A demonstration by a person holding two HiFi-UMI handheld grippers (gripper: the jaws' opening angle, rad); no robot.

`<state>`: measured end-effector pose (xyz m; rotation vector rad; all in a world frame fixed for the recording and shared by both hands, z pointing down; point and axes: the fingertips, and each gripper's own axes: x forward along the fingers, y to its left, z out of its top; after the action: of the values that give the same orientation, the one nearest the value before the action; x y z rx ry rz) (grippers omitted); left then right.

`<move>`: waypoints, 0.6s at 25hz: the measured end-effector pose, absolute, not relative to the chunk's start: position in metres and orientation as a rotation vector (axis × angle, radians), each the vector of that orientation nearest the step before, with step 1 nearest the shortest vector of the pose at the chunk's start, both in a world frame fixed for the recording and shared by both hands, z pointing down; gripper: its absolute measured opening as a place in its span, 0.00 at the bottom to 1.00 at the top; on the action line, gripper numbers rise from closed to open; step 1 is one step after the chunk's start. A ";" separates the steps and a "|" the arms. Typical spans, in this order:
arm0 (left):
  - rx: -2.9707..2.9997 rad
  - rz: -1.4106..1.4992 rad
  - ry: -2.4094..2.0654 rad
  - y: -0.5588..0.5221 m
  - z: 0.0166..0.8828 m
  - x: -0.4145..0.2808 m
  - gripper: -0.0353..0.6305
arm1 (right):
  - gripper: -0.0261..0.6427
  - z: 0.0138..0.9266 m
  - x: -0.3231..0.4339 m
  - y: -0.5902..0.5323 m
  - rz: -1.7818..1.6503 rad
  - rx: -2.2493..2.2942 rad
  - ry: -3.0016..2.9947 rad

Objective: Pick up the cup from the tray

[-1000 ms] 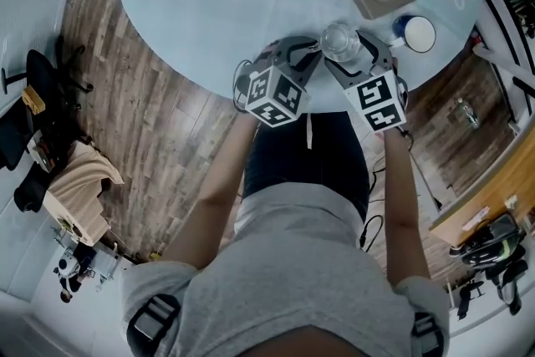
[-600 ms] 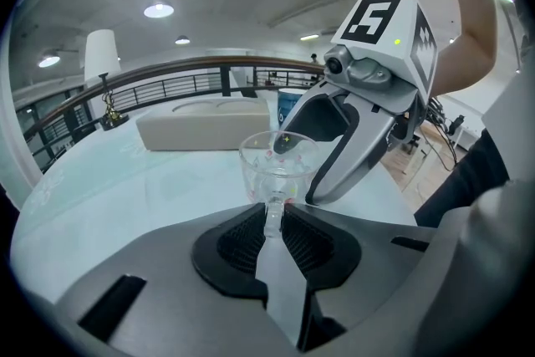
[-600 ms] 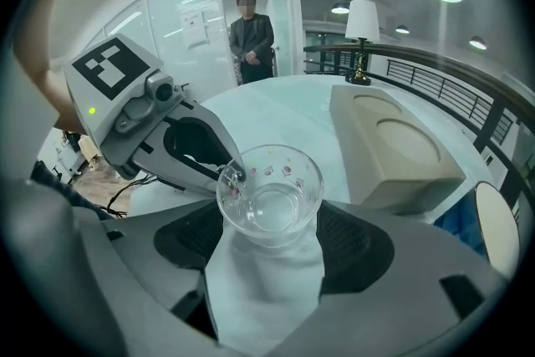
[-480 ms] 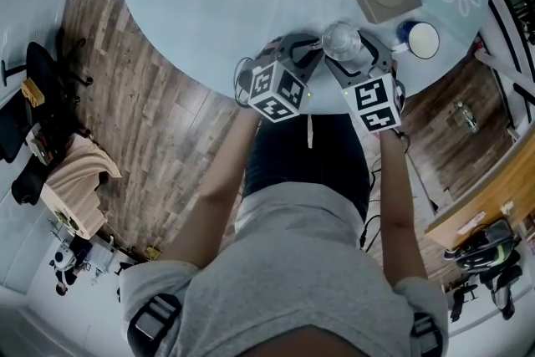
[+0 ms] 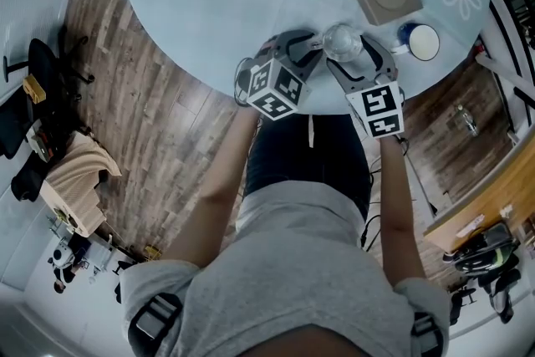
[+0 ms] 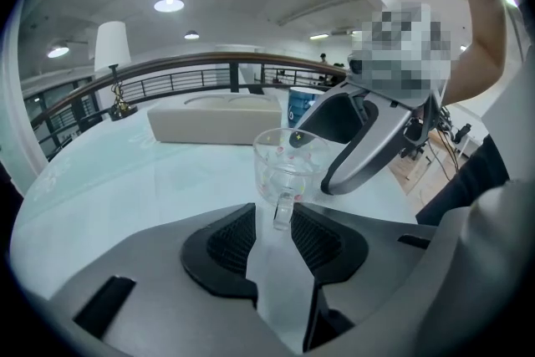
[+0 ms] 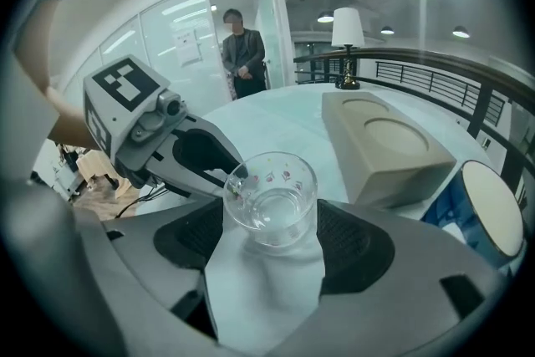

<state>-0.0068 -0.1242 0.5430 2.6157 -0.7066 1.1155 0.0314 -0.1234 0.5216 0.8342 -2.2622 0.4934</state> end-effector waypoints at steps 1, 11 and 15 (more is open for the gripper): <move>2.612 1.116 -0.706 -0.124 0.542 -0.008 0.26 | 0.49 0.518 0.034 -0.123 0.505 0.844 -2.272; 2.557 0.853 -0.880 -0.139 0.488 -0.032 0.23 | 0.49 0.451 0.057 -0.146 0.556 1.094 -2.410; 2.576 0.716 -1.011 -0.170 0.454 -0.033 0.16 | 0.49 0.415 0.052 -0.171 0.524 1.213 -2.506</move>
<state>-0.0327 -0.1698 0.4544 2.5761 -1.0113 0.7164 0.0516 -0.1705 0.4149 1.2133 -2.5061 0.5245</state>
